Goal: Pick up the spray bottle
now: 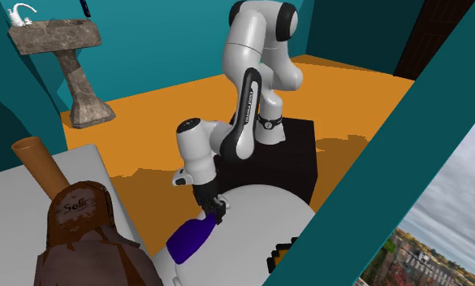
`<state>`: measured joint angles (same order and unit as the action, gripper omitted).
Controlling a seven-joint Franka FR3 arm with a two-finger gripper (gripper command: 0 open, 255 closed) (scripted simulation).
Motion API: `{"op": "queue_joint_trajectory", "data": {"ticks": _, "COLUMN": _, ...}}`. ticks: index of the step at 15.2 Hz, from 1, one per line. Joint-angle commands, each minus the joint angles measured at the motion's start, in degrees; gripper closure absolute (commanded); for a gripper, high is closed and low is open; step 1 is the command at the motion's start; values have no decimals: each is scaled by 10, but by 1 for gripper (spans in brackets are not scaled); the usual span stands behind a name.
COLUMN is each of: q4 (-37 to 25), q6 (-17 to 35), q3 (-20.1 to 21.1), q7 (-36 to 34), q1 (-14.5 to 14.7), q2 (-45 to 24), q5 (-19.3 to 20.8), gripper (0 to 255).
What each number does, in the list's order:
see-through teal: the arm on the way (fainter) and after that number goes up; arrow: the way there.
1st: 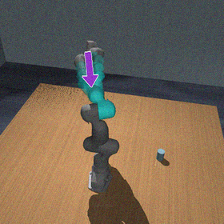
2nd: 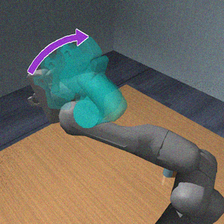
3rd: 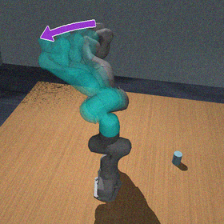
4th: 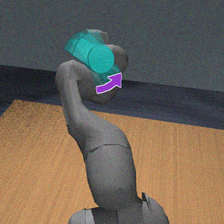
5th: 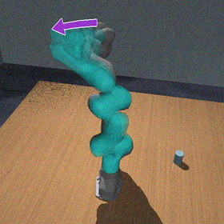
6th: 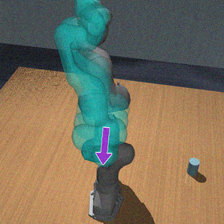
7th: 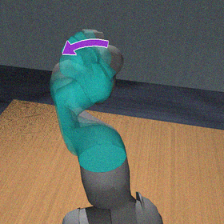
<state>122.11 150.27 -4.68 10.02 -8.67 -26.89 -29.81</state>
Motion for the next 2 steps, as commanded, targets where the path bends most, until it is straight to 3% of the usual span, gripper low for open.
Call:
{"op": "queue_joint_trajectory", "data": {"ticks": 1, "q4": 2, "q6": -5, "q3": -3, "q7": -5, "q1": 3, "q2": 8, "q5": 4, "gripper": 255}}
{"op": "queue_joint_trajectory", "data": {"ticks": 2, "q4": 2, "q6": -5, "q3": -3, "q7": -5, "q1": 3, "q2": 8, "q5": 4, "gripper": 255}}
